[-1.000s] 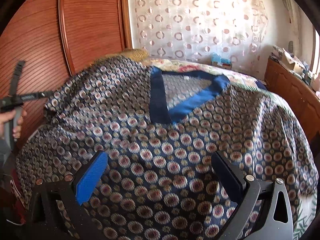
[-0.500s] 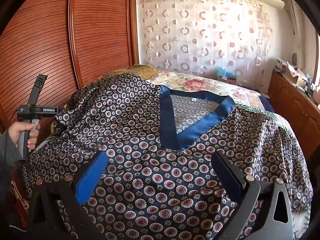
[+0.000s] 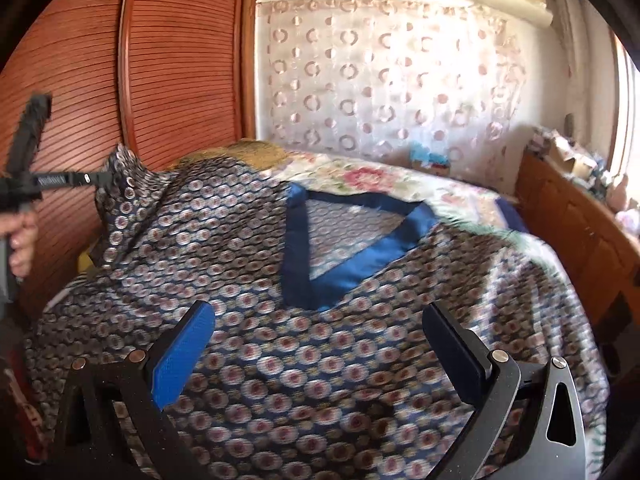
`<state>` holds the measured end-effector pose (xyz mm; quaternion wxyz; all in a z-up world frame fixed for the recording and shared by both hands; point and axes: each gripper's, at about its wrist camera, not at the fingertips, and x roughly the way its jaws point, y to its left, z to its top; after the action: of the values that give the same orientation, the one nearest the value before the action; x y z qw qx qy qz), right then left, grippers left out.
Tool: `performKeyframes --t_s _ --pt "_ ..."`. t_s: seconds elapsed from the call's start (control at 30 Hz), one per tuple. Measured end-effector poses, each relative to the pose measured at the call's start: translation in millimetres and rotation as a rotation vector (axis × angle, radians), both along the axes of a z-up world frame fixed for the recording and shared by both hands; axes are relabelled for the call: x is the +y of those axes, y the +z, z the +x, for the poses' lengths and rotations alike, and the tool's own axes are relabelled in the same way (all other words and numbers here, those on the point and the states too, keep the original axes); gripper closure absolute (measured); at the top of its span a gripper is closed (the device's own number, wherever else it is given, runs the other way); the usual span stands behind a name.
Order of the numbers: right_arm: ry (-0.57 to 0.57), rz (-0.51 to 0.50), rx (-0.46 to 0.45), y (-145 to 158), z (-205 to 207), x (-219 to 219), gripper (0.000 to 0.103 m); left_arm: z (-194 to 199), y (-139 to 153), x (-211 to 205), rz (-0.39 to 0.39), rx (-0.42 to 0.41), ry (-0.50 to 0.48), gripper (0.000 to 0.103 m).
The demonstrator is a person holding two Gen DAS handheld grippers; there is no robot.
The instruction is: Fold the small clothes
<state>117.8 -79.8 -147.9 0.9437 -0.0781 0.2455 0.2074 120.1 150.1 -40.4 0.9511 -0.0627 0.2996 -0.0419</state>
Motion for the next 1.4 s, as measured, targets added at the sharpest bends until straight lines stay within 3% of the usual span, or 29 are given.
performKeyframes --t_s 0.23,0.33,0.37,0.6,0.87,1.13,1.4 --pt "-0.050 0.019 0.000 1 -3 -19 0.000 21 13 -44 0.048 -0.003 -0.094 0.097" --pt "-0.042 0.042 0.027 0 -2 -26 0.000 11 22 -50 0.033 -0.030 -0.122 0.073" --pt "-0.039 0.052 0.036 0 -2 -27 0.000 6 25 -49 0.031 -0.042 -0.126 0.060" --pt "-0.030 0.068 0.041 4 2 -30 0.000 -19 29 -33 0.061 -0.067 -0.062 0.030" --pt "-0.035 0.063 0.045 0 6 -35 0.000 -30 -4 -28 0.060 -0.018 -0.031 0.027" --pt "-0.065 0.065 0.057 0 3 -50 0.000 -14 -50 -47 0.053 0.097 -0.054 0.027" --pt "-0.125 0.062 0.062 -1 -3 -78 0.000 -6 -63 -70 0.073 0.127 -0.090 0.027"
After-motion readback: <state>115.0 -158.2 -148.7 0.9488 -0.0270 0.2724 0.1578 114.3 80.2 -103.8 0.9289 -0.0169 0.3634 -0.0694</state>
